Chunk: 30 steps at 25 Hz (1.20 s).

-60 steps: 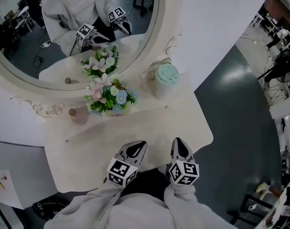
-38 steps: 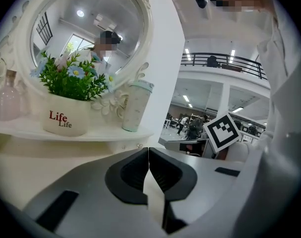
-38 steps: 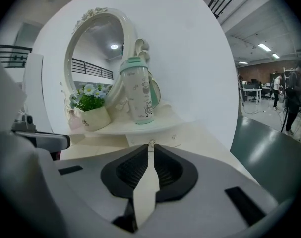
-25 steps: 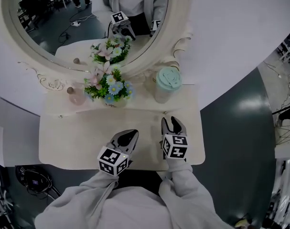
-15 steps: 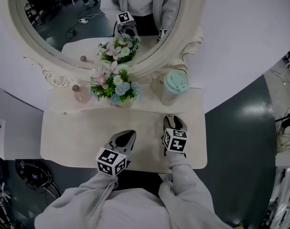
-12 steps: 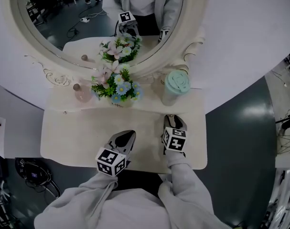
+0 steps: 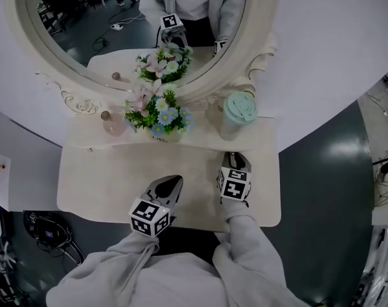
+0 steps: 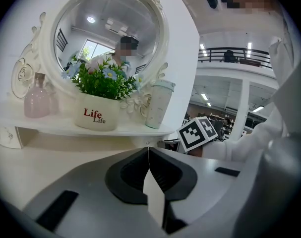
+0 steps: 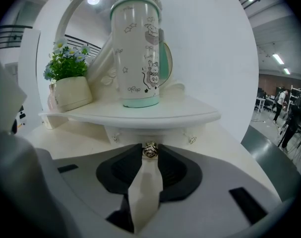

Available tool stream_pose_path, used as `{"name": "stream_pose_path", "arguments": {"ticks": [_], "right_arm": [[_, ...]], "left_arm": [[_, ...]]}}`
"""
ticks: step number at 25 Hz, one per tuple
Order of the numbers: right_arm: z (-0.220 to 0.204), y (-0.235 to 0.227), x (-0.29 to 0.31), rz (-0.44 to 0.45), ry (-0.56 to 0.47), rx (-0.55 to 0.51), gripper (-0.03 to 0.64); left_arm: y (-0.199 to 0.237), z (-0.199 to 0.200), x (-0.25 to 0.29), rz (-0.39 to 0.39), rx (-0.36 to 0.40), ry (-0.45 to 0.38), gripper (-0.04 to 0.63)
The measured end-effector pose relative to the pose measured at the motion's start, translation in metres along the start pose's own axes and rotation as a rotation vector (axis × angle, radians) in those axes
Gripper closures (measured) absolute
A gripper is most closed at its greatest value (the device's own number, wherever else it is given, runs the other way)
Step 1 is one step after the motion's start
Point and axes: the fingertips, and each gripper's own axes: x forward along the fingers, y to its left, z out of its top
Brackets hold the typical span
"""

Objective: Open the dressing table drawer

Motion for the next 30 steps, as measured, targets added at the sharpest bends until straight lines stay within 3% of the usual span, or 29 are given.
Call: {"name": "stream_pose_path", "arguments": {"ticks": [30], "right_arm": [[-0.018, 0.003, -0.02, 0.024, 0.007, 0.017, 0.506]], "left_arm": [[-0.007, 0.005, 0.003, -0.042, 0.011, -0.017, 0.58]]}}
